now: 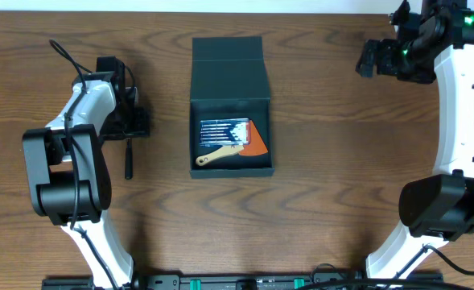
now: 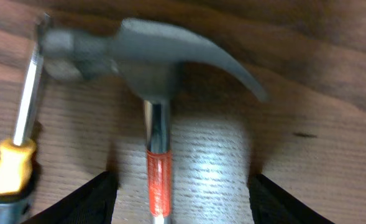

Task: Pack container
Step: 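Grasp the red-handled claw hammer by its handle with the left gripper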

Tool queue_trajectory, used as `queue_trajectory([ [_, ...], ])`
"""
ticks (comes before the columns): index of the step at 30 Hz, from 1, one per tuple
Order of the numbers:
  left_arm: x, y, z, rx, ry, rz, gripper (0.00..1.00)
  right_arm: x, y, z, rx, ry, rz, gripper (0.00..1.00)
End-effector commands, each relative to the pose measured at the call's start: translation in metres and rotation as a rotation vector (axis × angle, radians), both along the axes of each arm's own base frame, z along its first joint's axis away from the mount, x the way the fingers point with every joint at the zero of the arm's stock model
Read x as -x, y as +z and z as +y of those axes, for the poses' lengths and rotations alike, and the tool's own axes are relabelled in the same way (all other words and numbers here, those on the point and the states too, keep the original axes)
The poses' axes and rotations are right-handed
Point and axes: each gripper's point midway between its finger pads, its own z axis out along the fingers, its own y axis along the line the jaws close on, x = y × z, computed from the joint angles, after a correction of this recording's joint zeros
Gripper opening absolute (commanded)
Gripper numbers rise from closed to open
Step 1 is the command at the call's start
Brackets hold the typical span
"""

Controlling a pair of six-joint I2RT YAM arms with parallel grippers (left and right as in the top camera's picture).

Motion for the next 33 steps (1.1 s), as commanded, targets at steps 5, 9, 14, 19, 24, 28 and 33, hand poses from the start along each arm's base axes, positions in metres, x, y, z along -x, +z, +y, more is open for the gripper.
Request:
queue_trajectory([
  [5,-0.0055,-0.0009,0.0070,-0.027,-0.008,-0.012,0.65,0.0047,-0.0090,0.0003,-0.003,-0.013,0.044,0.99],
  [9,-0.0077,-0.0007,0.0100,-0.047,-0.055,-0.020,0.49,0.0047,-0.0090,0.0002,-0.003,-0.013,0.044,0.99],
  [14,-0.0063,-0.0008,0.0099,-0.047,-0.093,-0.014,0.43,0.0049,-0.0091,0.0000,-0.002,-0.014,0.045,0.99],
  [19,-0.0059,-0.0008,0.0099,-0.047,-0.096,-0.012,0.22,0.0056,-0.0094,-0.0003,0.000,-0.014,0.048,0.99],
  [24,-0.0058,-0.0008,0.0098,-0.047,-0.100,-0.011,0.07,0.0067,-0.0097,-0.0002,0.000,-0.014,0.052,0.99],
  [28,-0.0058,-0.0008,0.0098,-0.047,-0.101,-0.011,0.06,0.0068,-0.0097,-0.0002,0.000,-0.014,0.053,0.99],
  [33,-0.0023,-0.0002,0.0089,-0.046,-0.125,0.002,0.06,0.0074,-0.0099,-0.0001,-0.001,-0.014,0.056,0.99],
])
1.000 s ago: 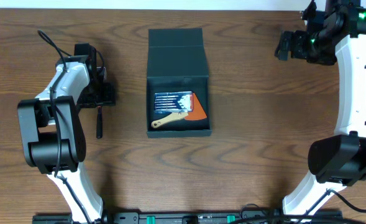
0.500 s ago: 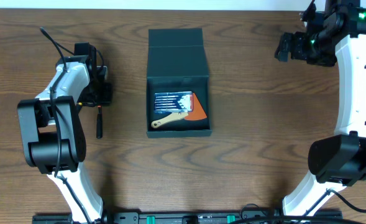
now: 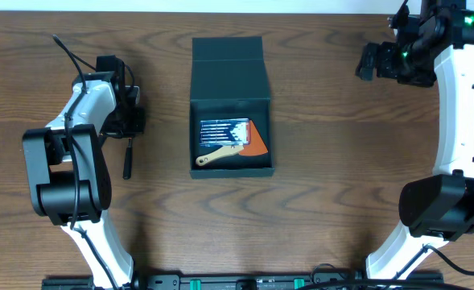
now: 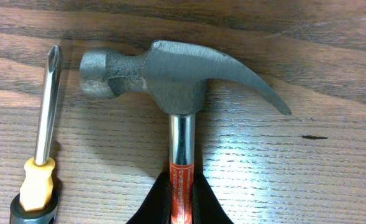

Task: Pack container
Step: 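Grasp the red-handled claw hammer by its handle with the left gripper, then carry the hammer into the green box and release it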

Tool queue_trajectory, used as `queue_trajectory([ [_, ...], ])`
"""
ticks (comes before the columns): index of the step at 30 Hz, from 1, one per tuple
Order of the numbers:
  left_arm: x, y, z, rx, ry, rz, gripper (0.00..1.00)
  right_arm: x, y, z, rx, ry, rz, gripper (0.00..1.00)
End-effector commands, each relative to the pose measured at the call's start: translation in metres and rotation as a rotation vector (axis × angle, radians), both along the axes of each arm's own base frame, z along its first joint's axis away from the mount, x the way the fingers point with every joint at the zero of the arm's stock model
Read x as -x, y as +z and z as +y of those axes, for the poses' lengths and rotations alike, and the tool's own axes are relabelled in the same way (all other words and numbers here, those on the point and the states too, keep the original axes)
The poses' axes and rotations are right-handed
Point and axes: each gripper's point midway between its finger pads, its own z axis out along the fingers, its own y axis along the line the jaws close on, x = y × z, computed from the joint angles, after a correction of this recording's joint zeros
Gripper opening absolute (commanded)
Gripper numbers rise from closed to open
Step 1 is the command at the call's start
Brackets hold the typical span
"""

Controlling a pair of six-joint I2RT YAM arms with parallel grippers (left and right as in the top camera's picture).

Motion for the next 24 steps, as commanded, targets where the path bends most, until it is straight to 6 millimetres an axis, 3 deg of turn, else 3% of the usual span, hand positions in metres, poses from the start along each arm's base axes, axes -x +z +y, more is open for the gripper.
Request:
queue_trajectory([
  [1,0.003,0.001,0.003,-0.012,-0.044,0.020,0.06,0.001,-0.007,0.000,-0.001,-0.013,0.025,0.99],
  [5,0.004,0.016,0.001,-0.016,-0.086,0.004,0.06,0.001,-0.007,0.000,-0.001,-0.013,0.025,0.99],
  [7,-0.001,0.033,-0.003,-0.022,-0.132,-0.036,0.06,0.000,-0.007,0.000,-0.001,-0.013,0.025,0.99],
  [13,-0.013,0.124,-0.030,-0.070,-0.351,-0.251,0.06,0.000,-0.007,0.000,-0.001,-0.012,0.025,0.99],
  [16,-0.009,0.173,-0.054,-0.090,-0.447,-0.383,0.06,0.001,-0.007,0.000,-0.001,-0.012,0.025,0.99],
  [19,0.005,0.220,-0.092,-0.088,-0.543,-0.514,0.06,0.000,-0.007,0.000,-0.001,-0.012,0.025,0.99],
  [24,0.028,0.246,-0.150,-0.062,-0.735,-0.597,0.06,0.001,-0.007,0.000,-0.001,-0.012,0.025,0.99],
])
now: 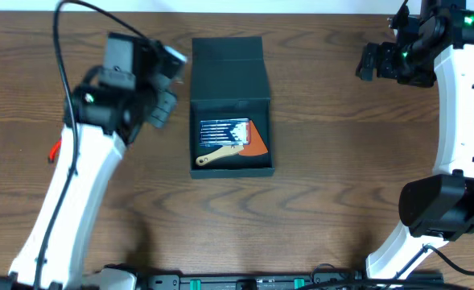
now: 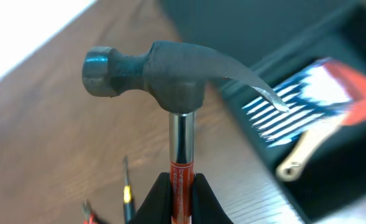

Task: Pack container
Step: 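Carry the hammer into the green box and release it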

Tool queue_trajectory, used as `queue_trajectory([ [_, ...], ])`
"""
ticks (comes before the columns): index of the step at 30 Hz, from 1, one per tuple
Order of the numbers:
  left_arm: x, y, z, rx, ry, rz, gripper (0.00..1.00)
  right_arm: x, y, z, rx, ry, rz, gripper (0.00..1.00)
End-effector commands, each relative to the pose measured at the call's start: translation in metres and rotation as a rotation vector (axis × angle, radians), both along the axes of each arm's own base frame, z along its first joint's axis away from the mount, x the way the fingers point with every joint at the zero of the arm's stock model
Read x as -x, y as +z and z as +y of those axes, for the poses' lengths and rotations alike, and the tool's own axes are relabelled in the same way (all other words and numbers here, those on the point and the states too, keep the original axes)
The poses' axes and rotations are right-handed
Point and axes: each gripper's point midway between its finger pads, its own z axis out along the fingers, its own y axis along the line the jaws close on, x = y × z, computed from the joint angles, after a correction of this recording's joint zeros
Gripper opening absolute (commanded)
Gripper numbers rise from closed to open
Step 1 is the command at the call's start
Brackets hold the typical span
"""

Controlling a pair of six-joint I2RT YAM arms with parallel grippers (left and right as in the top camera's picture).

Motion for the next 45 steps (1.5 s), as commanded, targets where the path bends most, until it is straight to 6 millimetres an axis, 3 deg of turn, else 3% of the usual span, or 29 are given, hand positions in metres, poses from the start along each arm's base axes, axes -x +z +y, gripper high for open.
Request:
queue_trajectory([
  [1,0.014,0.006,-0.041,-0.040,-0.179,-0.022,0.06,0.000,-0.007,0.000,-0.003,-0.012,0.023,0.99],
  [7,0.031,-0.023,-0.101,-0.083,-0.362,0.043,0.06,0.000,-0.007,0.000,-0.003,-0.012,0.024,0.99],
  [14,0.029,-0.079,-0.128,-0.159,-0.329,0.157,0.06,0.000,-0.007,0.000,-0.003,-0.012,0.024,0.99],
  [20,0.010,-0.109,-0.141,-0.141,-0.248,0.165,0.06,0.001,-0.008,0.000,-0.003,-0.012,0.027,0.99],
  [28,-0.002,-0.122,-0.150,-0.067,-0.137,0.164,0.06,0.004,-0.008,0.001,-0.005,-0.012,0.040,0.99],
  [45,0.026,-0.173,-0.144,-0.120,-0.144,0.374,0.06,0.006,-0.009,0.001,-0.006,-0.012,0.050,0.99],
])
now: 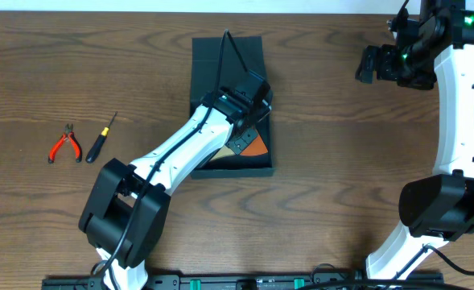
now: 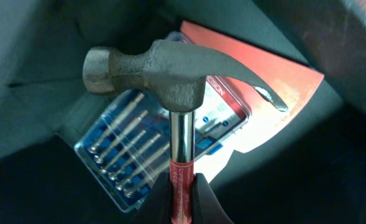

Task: Pack container
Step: 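Carry the hammer into the green box and release it, then move the left gripper back to the yellow-black screwdriver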

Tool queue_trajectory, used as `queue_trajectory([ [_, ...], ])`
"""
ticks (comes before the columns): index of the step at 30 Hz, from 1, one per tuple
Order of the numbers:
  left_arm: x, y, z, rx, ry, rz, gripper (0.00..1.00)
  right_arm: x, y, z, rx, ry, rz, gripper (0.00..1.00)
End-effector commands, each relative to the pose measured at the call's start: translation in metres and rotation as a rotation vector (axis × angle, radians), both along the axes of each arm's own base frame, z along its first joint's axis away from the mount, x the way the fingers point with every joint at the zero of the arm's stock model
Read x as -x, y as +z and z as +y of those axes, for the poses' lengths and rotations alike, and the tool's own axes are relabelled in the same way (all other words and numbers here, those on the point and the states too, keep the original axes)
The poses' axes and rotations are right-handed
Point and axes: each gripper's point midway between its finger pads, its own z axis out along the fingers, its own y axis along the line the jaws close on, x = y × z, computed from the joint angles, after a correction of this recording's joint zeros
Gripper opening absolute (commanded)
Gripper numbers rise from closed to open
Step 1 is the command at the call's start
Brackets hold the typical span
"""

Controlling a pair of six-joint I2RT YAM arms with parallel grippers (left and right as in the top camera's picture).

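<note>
My left gripper (image 2: 182,199) is shut on the red-labelled shaft of a steel claw hammer (image 2: 170,71), held inside the open dark box (image 1: 261,165) at mid table. Under the hammer lie a clear blue case of small screwdrivers (image 2: 123,162) and an orange card (image 2: 282,87). In the overhead view the left arm (image 1: 237,109) covers most of the box's contents; only an orange corner (image 1: 258,147) shows. My right gripper (image 1: 369,63) hangs at the far right, away from the box; its jaws are not readable.
Red-handled pliers (image 1: 64,144) and a yellow-collared screwdriver (image 1: 100,138) lie on the wooden table (image 1: 341,161) at the left. The box's lid (image 1: 227,56) stands open toward the far side.
My left arm has moved right, from left of the box to over its interior, carrying the hammer. The pliers and screwdriver on the left are now uncovered. The right arm has not moved.
My left gripper stood open around the hammer's shaft on the table beside the screwdriver. Then it was shut on the shaft. Then it held the hammer raised near the box's left side, and now it holds it inside the box above the screwdriver case.
</note>
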Motion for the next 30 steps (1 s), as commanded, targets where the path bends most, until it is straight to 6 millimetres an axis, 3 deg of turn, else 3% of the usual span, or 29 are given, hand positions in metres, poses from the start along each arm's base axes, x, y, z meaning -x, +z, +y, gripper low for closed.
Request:
queue_trajectory([
  [1,0.004,-0.009,-0.001,0.006,0.029,0.042,0.06,0.000,-0.007,0.000,-0.003,-0.012,0.022,0.99],
  [6,0.009,-0.011,-0.005,0.030,0.022,0.070,0.07,0.000,-0.007,0.000,-0.003,-0.012,0.022,0.99],
  [7,0.009,-0.011,-0.006,0.032,0.022,0.068,0.11,0.000,-0.007,0.000,-0.003,-0.012,0.022,0.99],
  [12,0.004,-0.010,-0.009,0.045,0.021,0.048,0.53,0.001,-0.007,0.000,-0.003,-0.012,0.025,0.99],
  [13,0.003,-0.009,-0.009,0.047,0.021,0.045,0.58,0.001,-0.007,0.000,-0.003,-0.012,0.026,0.99],
  [16,-0.001,-0.001,-0.010,0.051,0.024,0.015,0.58,0.002,-0.008,0.000,-0.004,-0.012,0.033,0.99],
  [19,-0.015,0.026,-0.005,0.036,0.042,-0.077,0.58,0.003,-0.008,0.001,-0.005,-0.012,0.037,0.99],
  [24,-0.032,0.117,0.013,0.028,0.095,-0.271,0.58,0.004,-0.008,0.001,-0.005,-0.012,0.040,0.99],
  [27,-0.032,0.173,0.049,-0.014,0.189,-0.383,0.62,0.004,-0.008,0.001,-0.005,-0.011,0.040,0.99],
  [30,-0.023,0.207,0.100,-0.042,0.297,-0.432,0.67,0.004,-0.008,0.001,-0.005,-0.012,0.040,0.99],
])
